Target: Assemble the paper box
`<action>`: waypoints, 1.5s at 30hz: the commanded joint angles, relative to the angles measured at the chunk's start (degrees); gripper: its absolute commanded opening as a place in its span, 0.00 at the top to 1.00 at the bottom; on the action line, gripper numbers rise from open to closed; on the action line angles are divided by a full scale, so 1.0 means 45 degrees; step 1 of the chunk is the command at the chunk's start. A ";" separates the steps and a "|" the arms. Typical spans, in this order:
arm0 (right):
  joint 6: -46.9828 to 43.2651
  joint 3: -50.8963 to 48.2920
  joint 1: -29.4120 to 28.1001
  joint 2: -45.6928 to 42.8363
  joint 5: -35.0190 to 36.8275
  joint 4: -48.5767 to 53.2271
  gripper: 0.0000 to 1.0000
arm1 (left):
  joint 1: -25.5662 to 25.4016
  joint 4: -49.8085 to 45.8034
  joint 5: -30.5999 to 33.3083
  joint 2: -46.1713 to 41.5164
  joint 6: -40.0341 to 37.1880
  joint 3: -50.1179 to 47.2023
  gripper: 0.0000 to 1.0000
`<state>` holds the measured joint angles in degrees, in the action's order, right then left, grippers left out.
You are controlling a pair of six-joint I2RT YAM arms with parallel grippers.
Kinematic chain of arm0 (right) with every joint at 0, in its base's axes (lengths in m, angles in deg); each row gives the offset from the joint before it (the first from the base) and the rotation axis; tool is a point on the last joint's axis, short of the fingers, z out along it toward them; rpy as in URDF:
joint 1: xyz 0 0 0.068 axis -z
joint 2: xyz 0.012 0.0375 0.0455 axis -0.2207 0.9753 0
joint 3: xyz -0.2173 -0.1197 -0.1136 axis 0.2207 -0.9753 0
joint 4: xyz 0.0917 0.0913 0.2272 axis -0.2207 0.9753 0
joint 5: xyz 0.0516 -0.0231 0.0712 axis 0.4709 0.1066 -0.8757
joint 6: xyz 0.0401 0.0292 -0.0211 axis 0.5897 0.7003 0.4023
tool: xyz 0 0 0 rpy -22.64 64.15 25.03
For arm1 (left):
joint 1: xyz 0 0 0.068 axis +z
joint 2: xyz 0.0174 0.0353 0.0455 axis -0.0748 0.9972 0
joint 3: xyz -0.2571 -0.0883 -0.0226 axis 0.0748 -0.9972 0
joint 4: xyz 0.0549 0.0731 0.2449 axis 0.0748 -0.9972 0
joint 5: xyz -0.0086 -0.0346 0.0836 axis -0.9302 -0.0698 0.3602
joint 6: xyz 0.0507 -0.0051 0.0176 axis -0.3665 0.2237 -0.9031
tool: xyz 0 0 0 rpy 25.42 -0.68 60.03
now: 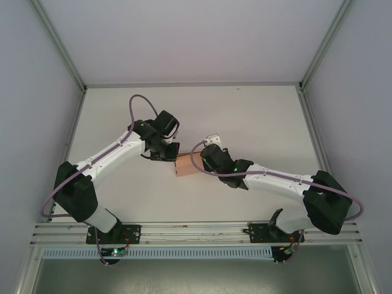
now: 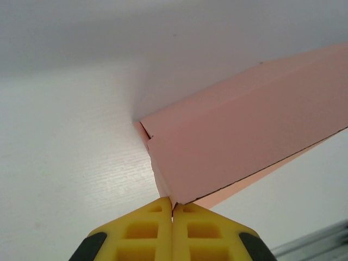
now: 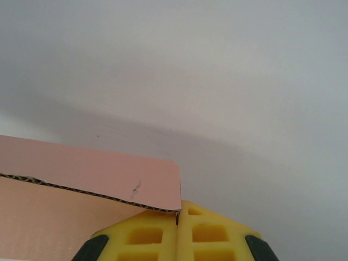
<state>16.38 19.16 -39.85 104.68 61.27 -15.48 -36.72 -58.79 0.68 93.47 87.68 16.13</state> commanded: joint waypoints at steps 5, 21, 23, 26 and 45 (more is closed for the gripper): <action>-0.0438 -0.1067 -0.0311 -0.0208 0.0228 -0.0049 1.00 | 0.1075 0.0180 -0.3318 -0.0311 0.1000 0.0020 1.00; -0.0923 -0.1239 -0.0606 0.0309 0.0077 0.0056 1.00 | 0.2522 0.1195 -0.6114 0.0234 0.3249 -0.0895 1.00; -0.1013 -0.1260 -0.0603 0.0368 0.0095 0.0075 1.00 | 0.2714 0.0558 -0.6011 0.0185 0.2844 -0.0527 1.00; -0.1172 -0.1249 -0.0600 0.0369 0.0082 0.0168 1.00 | 0.2963 0.0406 -0.5981 0.0115 0.2855 -0.0371 1.00; -0.1434 -0.0926 -0.0568 0.0301 -0.0328 0.0550 1.00 | 0.2862 0.0132 -0.3983 -0.0326 0.0981 -0.0845 0.77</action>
<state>10.98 16.25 -41.88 105.14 63.26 -21.66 -23.71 -56.41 -20.85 94.26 96.10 12.09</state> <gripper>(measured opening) 0.054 0.227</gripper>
